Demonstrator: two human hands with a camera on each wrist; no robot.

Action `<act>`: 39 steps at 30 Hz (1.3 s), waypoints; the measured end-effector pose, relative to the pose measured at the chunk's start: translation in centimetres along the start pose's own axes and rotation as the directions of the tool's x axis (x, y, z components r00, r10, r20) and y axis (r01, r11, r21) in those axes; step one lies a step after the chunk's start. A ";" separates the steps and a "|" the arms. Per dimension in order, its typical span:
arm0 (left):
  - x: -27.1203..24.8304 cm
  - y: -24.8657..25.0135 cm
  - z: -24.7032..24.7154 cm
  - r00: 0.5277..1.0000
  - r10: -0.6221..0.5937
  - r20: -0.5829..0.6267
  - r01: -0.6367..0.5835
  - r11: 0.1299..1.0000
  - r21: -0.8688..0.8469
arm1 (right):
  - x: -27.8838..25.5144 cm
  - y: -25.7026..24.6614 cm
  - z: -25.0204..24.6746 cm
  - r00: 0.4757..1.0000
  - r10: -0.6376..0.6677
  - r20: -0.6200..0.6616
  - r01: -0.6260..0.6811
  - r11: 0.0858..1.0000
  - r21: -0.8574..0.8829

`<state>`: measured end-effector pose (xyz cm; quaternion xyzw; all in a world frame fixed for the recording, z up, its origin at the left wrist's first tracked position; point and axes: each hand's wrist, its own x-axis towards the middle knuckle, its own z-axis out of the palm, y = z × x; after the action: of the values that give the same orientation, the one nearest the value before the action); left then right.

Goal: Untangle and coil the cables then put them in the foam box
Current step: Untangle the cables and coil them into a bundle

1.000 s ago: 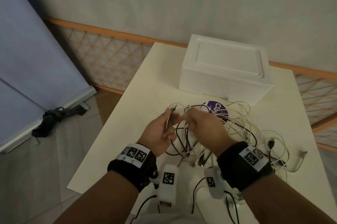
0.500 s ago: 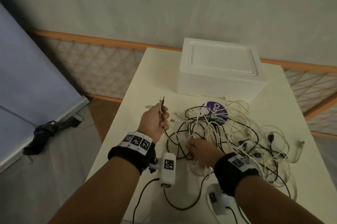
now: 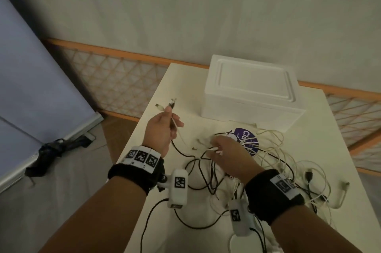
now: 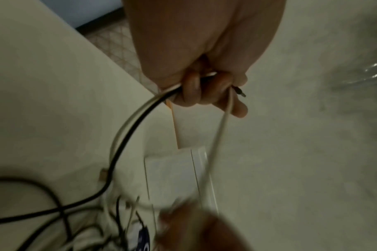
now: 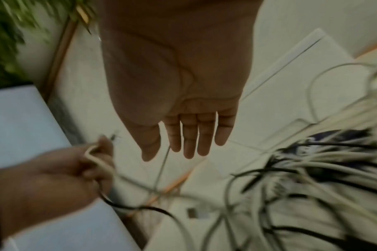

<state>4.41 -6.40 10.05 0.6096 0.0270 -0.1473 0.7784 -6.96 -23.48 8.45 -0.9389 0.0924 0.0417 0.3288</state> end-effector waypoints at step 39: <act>-0.5 4.4 -3.8 0.982 -0.166 -0.084 0.142 0.961 -0.238 | -4.8 -0.3 -2.5 0.999 -0.053 0.012 0.051 0.988 0.143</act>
<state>5.59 -1.73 13.36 0.5178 0.1316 -0.1718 0.8277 -11.59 -24.12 11.24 -0.9148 0.0679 0.0336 0.3967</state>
